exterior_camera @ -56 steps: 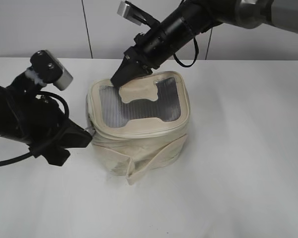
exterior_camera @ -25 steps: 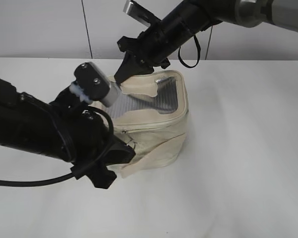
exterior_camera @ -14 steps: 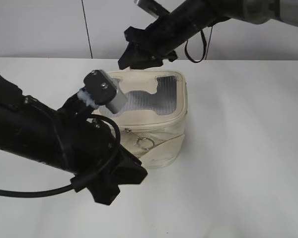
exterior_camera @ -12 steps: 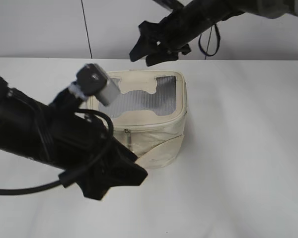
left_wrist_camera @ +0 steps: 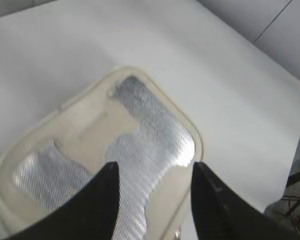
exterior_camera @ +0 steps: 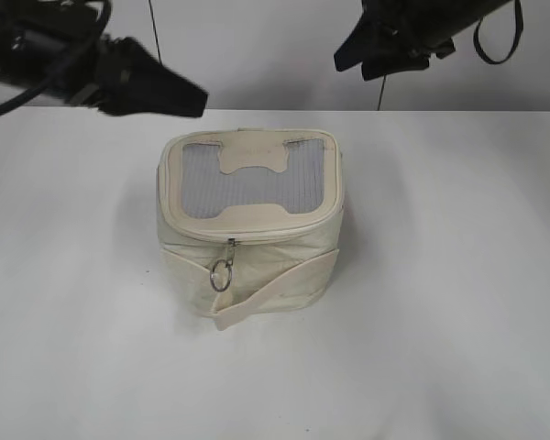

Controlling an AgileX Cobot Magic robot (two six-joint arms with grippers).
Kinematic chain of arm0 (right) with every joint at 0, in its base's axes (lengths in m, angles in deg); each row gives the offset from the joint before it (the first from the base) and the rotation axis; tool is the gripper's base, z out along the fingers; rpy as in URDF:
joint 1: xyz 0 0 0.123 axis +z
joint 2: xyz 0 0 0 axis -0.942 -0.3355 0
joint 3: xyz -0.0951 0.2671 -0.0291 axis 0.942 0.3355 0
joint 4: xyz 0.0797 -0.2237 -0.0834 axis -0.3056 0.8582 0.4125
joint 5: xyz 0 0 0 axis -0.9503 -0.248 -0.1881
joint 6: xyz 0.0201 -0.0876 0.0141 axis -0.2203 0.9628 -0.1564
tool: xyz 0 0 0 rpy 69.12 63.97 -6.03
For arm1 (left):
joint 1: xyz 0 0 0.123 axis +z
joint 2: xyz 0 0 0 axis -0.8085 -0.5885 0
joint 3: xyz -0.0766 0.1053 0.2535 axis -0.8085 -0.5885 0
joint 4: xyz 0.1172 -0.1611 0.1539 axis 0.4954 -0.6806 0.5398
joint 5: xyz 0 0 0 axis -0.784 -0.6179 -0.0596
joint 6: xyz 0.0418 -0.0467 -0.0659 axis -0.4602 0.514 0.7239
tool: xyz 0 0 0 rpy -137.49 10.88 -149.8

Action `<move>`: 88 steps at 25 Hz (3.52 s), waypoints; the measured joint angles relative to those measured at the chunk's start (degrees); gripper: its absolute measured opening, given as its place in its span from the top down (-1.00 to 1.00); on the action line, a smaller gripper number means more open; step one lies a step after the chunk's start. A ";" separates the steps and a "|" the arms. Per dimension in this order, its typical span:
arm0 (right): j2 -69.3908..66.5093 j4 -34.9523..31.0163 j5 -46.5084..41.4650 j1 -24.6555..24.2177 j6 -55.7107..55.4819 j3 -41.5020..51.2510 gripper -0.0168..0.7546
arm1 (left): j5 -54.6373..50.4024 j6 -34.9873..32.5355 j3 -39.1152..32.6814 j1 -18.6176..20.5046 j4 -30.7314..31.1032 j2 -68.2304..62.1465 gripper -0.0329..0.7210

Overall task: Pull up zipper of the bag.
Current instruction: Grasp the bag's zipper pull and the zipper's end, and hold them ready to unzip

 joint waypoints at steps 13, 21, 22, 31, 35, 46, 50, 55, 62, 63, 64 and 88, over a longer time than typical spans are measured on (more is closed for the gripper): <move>23.48 -46.27 25.47 -2.00 61.34 58.74 -0.19 | -17.04 0.86 48.18 -8.26 19.26 -35.18 -0.03; 23.65 -52.11 24.26 -2.00 69.54 62.20 -0.19 | -13.94 2.51 50.61 -9.72 22.71 -39.57 -0.03; 23.65 -52.21 24.26 -2.00 69.72 62.20 -0.19 | -13.33 2.82 50.61 -9.72 22.85 -40.22 -0.03; 23.65 -52.32 24.26 -2.00 70.04 62.20 -0.19 | -14.26 6.89 51.15 -9.79 22.97 -42.79 0.31; 22.45 -52.32 24.26 -2.00 70.84 62.20 -0.19 | -15.05 8.09 51.20 -9.91 24.01 -42.79 0.80; 17.01 -58.29 20.48 -1.93 83.37 62.20 -0.19 | -15.10 8.96 51.20 -9.91 24.06 -42.79 0.80; 14.50 -59.21 20.19 -0.74 85.71 61.42 -0.19 | -15.10 9.01 51.26 -9.91 24.12 -42.79 0.80; 12.25 -59.28 19.87 0.85 86.31 59.11 -0.19 | -15.10 9.13 51.26 -9.91 24.22 -42.79 0.80; 9.34 -59.48 19.87 0.84 86.46 55.51 -0.19 | -15.05 9.41 51.26 -9.91 24.22 -42.79 0.80; 8.92 -59.48 19.87 0.84 86.46 54.84 -0.19 | -15.05 9.41 51.26 -9.91 24.22 -42.79 0.80; 8.55 -59.48 20.11 0.84 86.41 54.23 -0.18 | -15.05 9.41 51.26 -9.91 24.22 -42.79 0.80; 7.79 -42.49 23.31 -1.44 70.98 52.85 -0.08 | -14.88 9.48 51.26 -9.91 24.49 -42.79 0.80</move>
